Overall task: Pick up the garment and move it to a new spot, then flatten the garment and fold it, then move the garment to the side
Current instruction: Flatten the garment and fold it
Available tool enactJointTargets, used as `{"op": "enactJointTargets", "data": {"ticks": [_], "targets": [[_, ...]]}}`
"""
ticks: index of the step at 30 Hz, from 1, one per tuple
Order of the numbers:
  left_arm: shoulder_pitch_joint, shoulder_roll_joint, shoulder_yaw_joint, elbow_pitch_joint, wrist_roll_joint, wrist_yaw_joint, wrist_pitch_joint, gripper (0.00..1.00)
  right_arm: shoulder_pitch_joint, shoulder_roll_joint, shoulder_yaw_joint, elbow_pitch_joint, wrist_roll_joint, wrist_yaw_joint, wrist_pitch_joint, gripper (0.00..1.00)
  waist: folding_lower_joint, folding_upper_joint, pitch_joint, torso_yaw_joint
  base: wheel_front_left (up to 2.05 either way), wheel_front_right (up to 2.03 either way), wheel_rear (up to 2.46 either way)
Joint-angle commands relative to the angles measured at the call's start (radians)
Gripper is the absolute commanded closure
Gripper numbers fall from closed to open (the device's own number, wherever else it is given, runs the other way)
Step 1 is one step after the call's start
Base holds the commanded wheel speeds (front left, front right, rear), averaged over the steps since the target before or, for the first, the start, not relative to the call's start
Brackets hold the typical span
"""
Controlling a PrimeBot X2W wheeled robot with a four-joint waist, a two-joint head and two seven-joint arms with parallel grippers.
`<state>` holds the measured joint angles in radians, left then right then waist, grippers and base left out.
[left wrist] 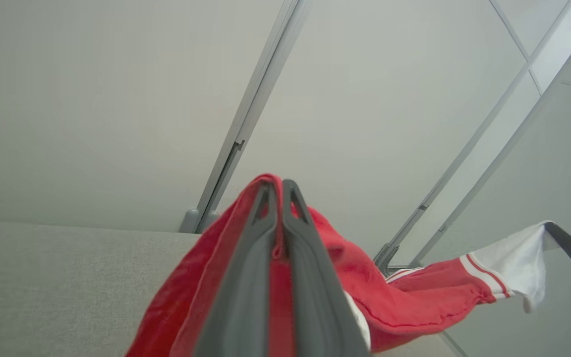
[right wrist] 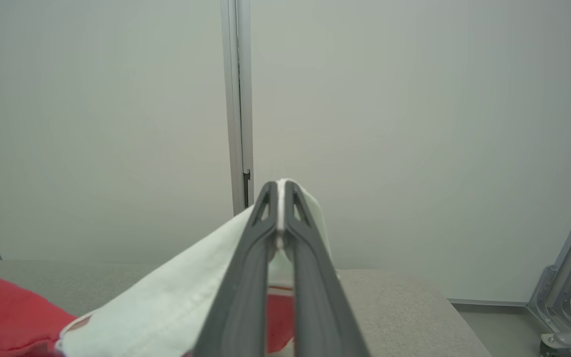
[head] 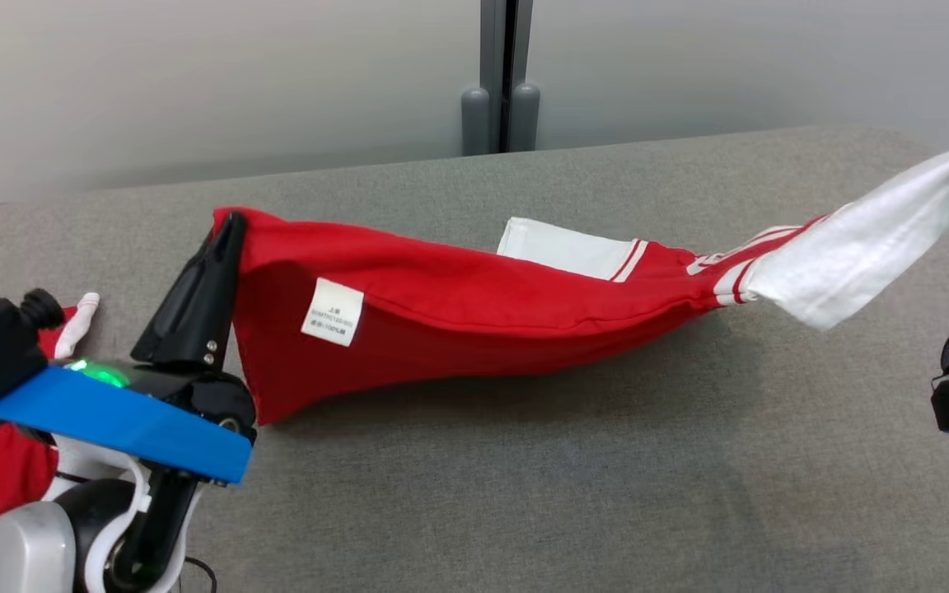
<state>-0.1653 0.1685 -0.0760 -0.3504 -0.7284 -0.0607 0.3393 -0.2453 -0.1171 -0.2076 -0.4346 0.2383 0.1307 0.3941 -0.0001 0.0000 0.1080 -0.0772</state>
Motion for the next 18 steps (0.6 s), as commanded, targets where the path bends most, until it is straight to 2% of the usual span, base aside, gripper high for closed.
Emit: {"op": "enactJointTargets", "data": {"ticks": [1,4,8,10,14,18], "targets": [[-0.038,0.012,0.011,-0.021,-0.022,0.007,0.026,1.0,-0.031,-0.006,-0.004,-0.032,0.001,0.0,0.012,1.0,0.0001,0.0,0.02,0.0,0.0,0.0,0.0],[-0.077,0.026,0.02,-0.032,-0.035,0.009,0.053,1.0,-0.061,-0.018,0.0,-0.047,-0.001,0.0,0.027,1.0,0.0001,0.0,0.044,-0.004,0.0,0.0,0.0],[-0.161,0.054,0.038,0.001,-0.046,0.026,0.096,1.0,-0.164,-0.03,0.027,0.01,0.026,0.0,0.041,1.0,0.0001,0.0,0.103,-0.022,0.0,0.0,0.0],[-0.225,0.087,0.043,0.042,-0.009,0.031,0.11,1.0,-0.231,-0.042,0.043,0.084,0.041,0.0,0.049,1.0,0.0001,0.0,0.139,-0.024,0.0,0.0,0.0],[-0.366,0.094,0.039,0.168,0.01,0.037,0.112,1.0,-0.4,-0.09,0.098,0.293,0.028,0.0,0.029,1.0,0.0001,0.0,0.226,-0.032,0.0,0.0,0.0],[-0.54,0.098,0.01,0.323,0.062,0.025,0.087,1.0,-0.607,-0.124,0.152,0.521,0.014,0.0,-0.045,1.0,0.0001,0.0,0.293,-0.024,0.0,0.0,0.0]]}}
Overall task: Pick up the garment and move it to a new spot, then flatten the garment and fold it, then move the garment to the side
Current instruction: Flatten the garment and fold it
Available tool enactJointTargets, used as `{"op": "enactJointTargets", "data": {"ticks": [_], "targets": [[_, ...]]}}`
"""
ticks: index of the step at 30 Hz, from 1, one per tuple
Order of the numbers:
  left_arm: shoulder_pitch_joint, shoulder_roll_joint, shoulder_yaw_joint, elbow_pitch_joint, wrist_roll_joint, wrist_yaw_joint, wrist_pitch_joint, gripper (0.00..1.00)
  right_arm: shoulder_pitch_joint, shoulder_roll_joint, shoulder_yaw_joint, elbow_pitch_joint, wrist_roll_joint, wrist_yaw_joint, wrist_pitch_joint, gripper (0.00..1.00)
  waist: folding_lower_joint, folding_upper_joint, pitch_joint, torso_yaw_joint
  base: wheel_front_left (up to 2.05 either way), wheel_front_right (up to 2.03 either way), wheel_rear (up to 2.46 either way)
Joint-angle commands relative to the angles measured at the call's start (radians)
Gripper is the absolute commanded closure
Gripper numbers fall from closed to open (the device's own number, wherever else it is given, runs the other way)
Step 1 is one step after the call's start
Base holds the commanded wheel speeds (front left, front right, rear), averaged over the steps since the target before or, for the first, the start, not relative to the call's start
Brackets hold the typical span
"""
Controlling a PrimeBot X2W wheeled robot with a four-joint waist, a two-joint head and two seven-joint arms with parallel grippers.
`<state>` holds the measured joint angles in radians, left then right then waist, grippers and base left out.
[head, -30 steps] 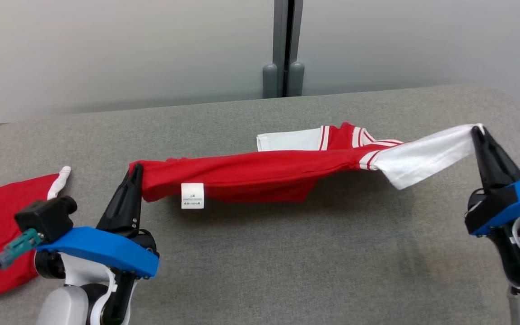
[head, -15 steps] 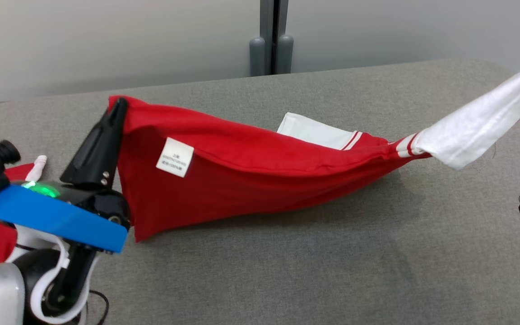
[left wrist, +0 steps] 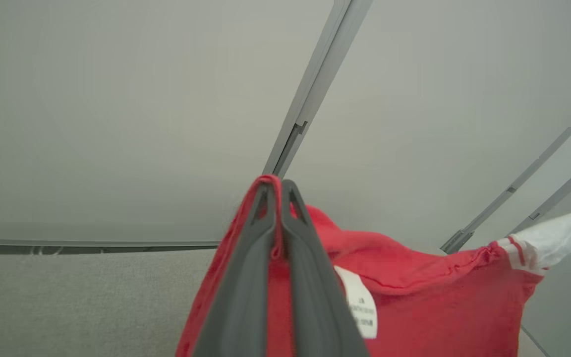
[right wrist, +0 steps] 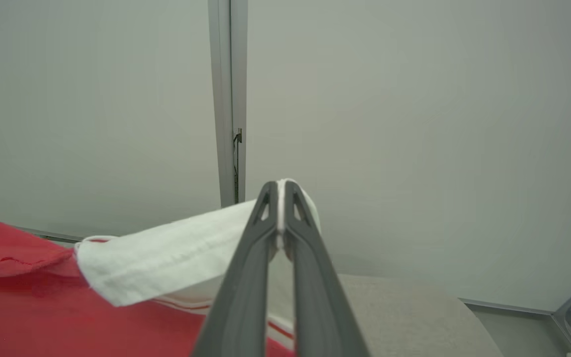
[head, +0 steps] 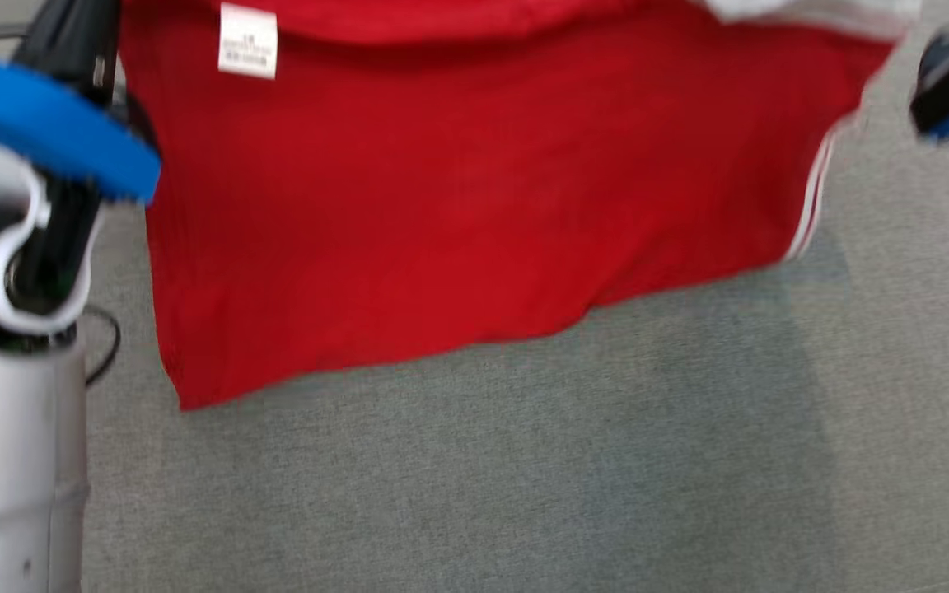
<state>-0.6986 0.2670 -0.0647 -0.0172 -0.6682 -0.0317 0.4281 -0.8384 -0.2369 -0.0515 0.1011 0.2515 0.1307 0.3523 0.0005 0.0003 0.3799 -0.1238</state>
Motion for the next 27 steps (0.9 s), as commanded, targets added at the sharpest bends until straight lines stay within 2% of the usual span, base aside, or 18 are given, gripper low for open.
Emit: {"op": "enactJointTargets", "data": {"ticks": [1,7,13,16,18,21,27], "targets": [[-0.054,-0.001,-0.008,0.03,0.018,-0.005,-0.015,1.0,-0.067,-0.017,0.008,0.034,-0.013,0.0,-0.028,1.0,-0.0005,-0.0003,0.034,0.027,0.0,0.0,0.0],[-0.315,-0.02,-0.03,0.238,0.087,-0.028,-0.149,1.0,-0.364,-0.019,0.066,0.253,-0.111,0.0,-0.246,1.0,-0.0005,-0.0003,0.05,0.033,0.0,0.0,0.0],[-0.491,-0.029,-0.035,0.333,0.111,-0.059,-0.283,1.0,-0.589,-0.018,0.084,0.345,-0.164,0.0,-0.456,1.0,-0.0005,-0.0003,0.047,0.033,0.0,0.0,0.0],[-0.524,-0.024,-0.044,0.367,0.114,-0.072,-0.329,1.0,-0.645,-0.027,0.089,0.377,-0.156,0.0,-0.511,1.0,-0.0005,-0.0003,0.056,0.033,0.0,0.0,0.0],[-0.525,-0.027,-0.05,0.377,0.106,-0.079,-0.352,1.0,-0.651,-0.038,0.083,0.397,-0.134,0.0,-0.524,1.0,-0.0005,-0.0003,0.076,0.029,0.0,0.0,0.0],[-0.475,-0.02,-0.065,0.405,0.099,-0.086,-0.383,1.0,-0.579,-0.049,0.098,0.436,-0.093,0.0,-0.52,1.0,-0.0005,-0.0003,0.11,0.022,0.0,0.0,0.0],[-0.3,-0.006,-0.093,0.479,0.065,-0.096,-0.448,1.0,-0.314,-0.056,0.179,0.47,0.03,0.0,-0.476,1.0,-0.0005,-0.0003,0.124,0.003,0.0,0.0,0.0]]}}
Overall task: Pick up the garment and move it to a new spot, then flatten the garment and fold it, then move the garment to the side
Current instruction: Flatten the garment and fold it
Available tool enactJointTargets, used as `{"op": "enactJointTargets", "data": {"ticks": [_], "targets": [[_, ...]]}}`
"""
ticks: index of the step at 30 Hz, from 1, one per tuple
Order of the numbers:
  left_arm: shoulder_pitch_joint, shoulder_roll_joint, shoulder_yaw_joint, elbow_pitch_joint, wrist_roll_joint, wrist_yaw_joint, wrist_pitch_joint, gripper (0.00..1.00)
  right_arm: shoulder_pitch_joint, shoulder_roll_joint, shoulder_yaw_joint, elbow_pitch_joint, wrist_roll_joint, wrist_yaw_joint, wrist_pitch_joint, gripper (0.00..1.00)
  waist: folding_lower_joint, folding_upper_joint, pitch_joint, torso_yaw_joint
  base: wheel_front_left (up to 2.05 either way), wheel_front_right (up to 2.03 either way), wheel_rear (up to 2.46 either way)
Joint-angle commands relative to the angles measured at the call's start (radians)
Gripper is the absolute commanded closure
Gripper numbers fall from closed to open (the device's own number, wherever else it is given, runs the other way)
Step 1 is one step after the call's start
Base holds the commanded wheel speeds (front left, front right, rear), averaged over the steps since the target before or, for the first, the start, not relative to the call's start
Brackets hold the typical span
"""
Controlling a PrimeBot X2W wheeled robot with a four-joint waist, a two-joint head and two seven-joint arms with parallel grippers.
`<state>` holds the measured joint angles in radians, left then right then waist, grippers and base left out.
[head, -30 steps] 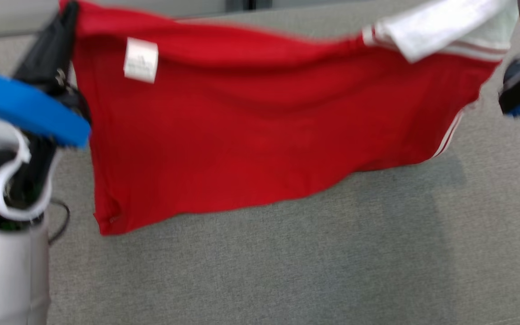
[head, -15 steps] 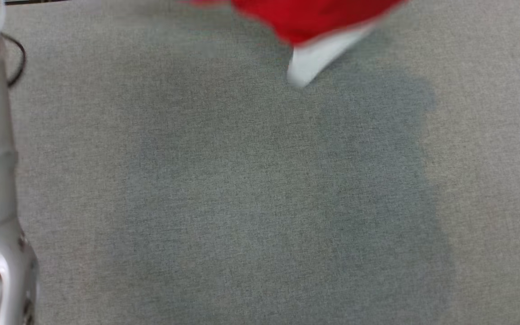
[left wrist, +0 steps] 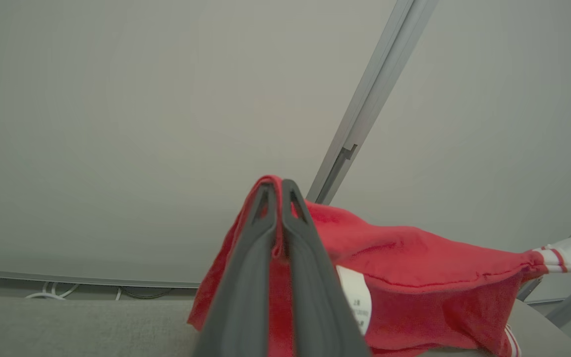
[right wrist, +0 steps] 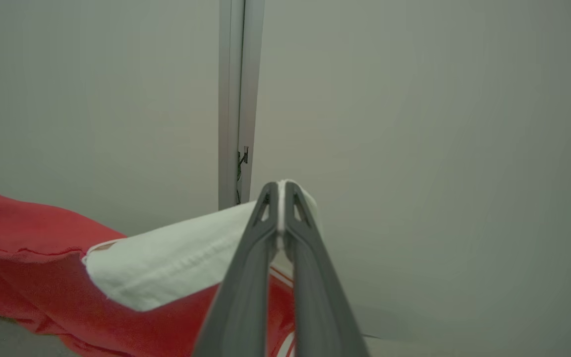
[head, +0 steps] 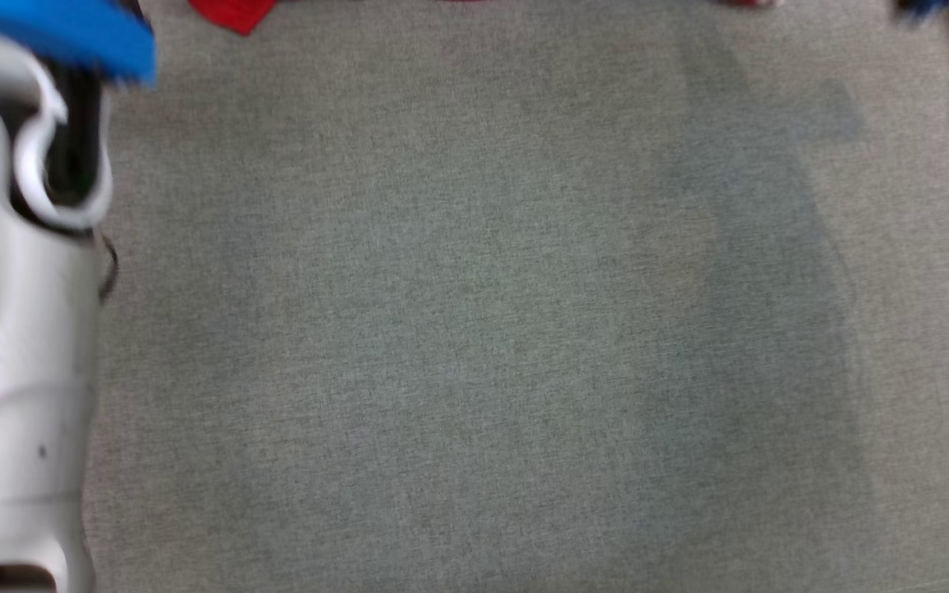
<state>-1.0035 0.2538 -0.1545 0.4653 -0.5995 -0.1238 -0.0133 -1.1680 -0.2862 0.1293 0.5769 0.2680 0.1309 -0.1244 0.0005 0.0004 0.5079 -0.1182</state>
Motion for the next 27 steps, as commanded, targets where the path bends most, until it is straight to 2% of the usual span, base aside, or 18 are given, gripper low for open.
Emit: {"op": "enactJointTargets", "data": {"ticks": [1,5,10,18,22,27], "targets": [[0.041,0.008,-0.01,0.003,-0.009,-0.005,-0.015,1.0,0.074,-0.006,0.008,-0.015,0.04,0.0,0.012,1.0,-0.0005,-0.0004,-0.01,-0.003,0.0,0.0,0.0],[0.203,0.014,-0.035,0.01,-0.036,-0.007,-0.044,1.0,0.298,-0.011,0.015,-0.094,0.133,0.0,0.077,1.0,-0.0005,-0.0004,-0.049,-0.001,0.0,0.0,0.0],[0.407,0.005,-0.051,-0.032,-0.085,-0.008,-0.037,1.0,0.574,-0.003,-0.059,-0.249,0.168,0.0,0.202,1.0,-0.0005,-0.0004,-0.122,0.011,0.0,0.0,0.0],[0.708,-0.009,-0.071,-0.166,-0.13,0.047,0.025,1.0,0.927,0.121,-0.235,-0.54,0.086,0.0,0.469,1.0,-0.0005,-0.0004,-0.217,0.037,0.0,0.0,0.0],[0.824,-0.007,-0.091,-0.257,-0.134,0.084,0.065,1.0,1.047,0.18,-0.286,-0.672,0.027,0.0,0.586,1.0,-0.0005,-0.0004,-0.251,0.051,0.0,0.0,0.0],[0.927,0.008,-0.118,-0.349,-0.119,0.13,0.112,1.0,1.171,0.223,-0.333,-0.776,-0.016,0.0,0.708,1.0,-0.0005,-0.0004,-0.284,0.075,0.0,0.0,0.0]]}}
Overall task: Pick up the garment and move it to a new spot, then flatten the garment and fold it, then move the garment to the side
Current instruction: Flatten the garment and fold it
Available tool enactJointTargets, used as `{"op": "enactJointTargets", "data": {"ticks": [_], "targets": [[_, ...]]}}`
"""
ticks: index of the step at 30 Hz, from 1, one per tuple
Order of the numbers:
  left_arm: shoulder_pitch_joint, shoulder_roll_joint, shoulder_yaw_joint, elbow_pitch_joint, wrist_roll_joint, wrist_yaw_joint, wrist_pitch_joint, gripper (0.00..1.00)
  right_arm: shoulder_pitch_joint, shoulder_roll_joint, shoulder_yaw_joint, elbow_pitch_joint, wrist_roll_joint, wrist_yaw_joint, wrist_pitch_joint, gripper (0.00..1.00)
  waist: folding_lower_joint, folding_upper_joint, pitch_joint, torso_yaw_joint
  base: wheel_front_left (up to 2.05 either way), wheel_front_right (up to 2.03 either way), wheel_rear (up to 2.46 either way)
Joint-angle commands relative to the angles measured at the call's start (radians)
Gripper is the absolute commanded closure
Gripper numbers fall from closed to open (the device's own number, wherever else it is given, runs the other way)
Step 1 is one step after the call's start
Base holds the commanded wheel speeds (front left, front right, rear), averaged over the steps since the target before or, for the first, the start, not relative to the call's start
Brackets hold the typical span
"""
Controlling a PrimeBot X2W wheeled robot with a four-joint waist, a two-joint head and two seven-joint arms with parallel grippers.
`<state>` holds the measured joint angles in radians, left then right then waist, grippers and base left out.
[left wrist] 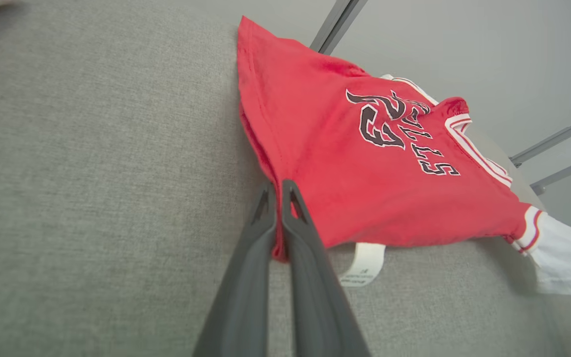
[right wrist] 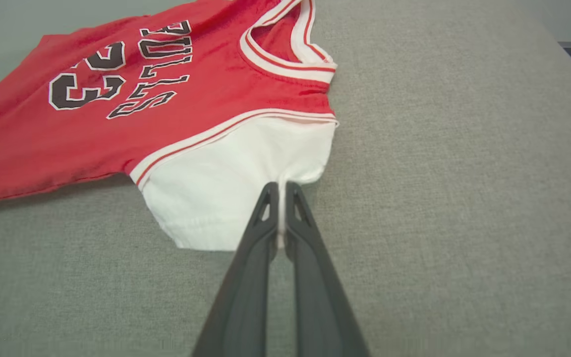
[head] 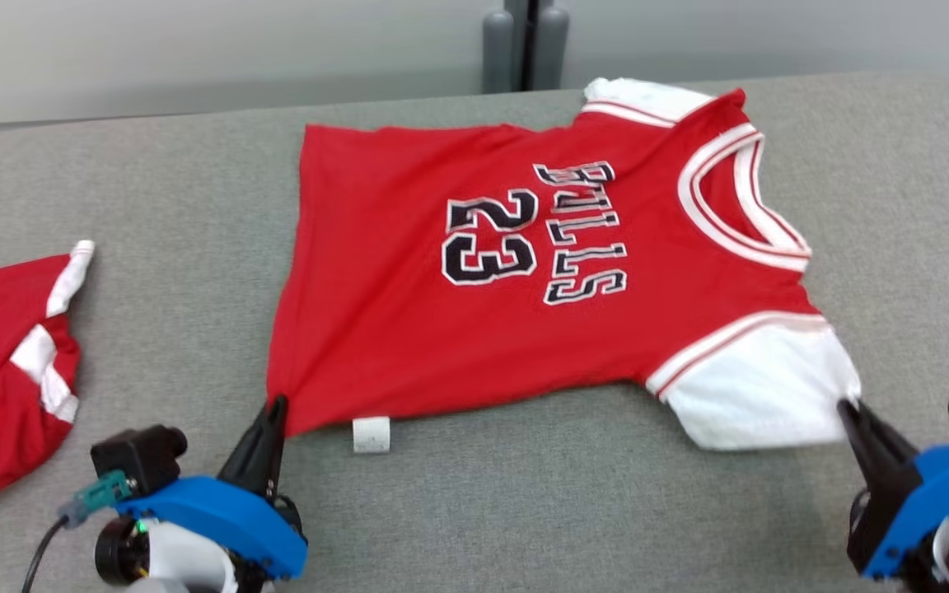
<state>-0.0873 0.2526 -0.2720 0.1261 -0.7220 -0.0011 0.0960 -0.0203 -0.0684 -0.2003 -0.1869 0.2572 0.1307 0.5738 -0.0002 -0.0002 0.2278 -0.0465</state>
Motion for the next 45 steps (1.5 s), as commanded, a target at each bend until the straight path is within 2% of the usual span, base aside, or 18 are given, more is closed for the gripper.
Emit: {"op": "enactJointTargets", "data": {"ticks": [1,9,18,24,27,31,37,41,45], "targets": [[0.029,0.011,-0.006,-0.022,0.005,0.015,0.012,1.0,0.043,0.009,-0.009,-0.03,-0.008,0.0,0.032,1.0,0.0002,0.0002,-0.009,0.005,0.0,0.0,0.0],[0.159,0.067,-0.026,-0.146,0.027,0.075,0.096,1.0,0.172,0.018,-0.048,-0.119,0.012,0.0,0.187,1.0,0.0002,0.0002,-0.03,0.004,0.0,0.0,0.0],[0.198,0.133,-0.043,-0.26,0.035,0.102,0.195,1.0,0.229,0.018,-0.075,-0.197,0.038,0.0,0.264,1.0,0.0002,0.0002,-0.034,0.011,0.0,0.0,0.0],[0.117,0.17,-0.085,-0.279,0.03,0.072,0.314,1.0,0.164,0.018,-0.046,-0.225,0.007,0.0,0.289,1.0,0.0002,0.0002,-0.039,0.008,0.0,0.0,0.0],[0.063,0.19,-0.107,-0.275,-0.01,0.043,0.412,1.0,0.119,0.014,-0.014,-0.238,-0.002,0.0,0.315,1.0,0.0002,0.0002,-0.038,0.003,0.0,0.0,0.0],[-0.02,0.235,-0.118,-0.256,-0.052,0.019,0.56,1.0,0.038,-0.03,0.037,-0.239,0.008,0.0,0.362,1.0,0.0002,0.0002,-0.034,-0.012,0.0,0.0,0.0],[-0.144,0.249,-0.073,-0.224,-0.173,0.053,0.738,1.0,-0.107,-0.093,0.094,-0.208,0.053,0.0,0.428,1.0,0.0002,0.0002,-0.016,-0.037,0.0,0.0,0.0],[-0.209,0.224,-0.028,-0.203,-0.251,0.082,0.784,1.0,-0.192,-0.116,0.106,-0.172,0.085,0.0,0.445,1.0,0.0002,0.0002,-0.002,-0.047,0.0,0.0,0.0],[-0.25,0.225,-0.01,-0.177,-0.273,0.092,0.8,1.0,-0.259,-0.126,0.113,-0.134,0.11,0.0,0.443,1.0,0.0002,0.0002,0.016,-0.052,0.0,0.0,0.0]]}}
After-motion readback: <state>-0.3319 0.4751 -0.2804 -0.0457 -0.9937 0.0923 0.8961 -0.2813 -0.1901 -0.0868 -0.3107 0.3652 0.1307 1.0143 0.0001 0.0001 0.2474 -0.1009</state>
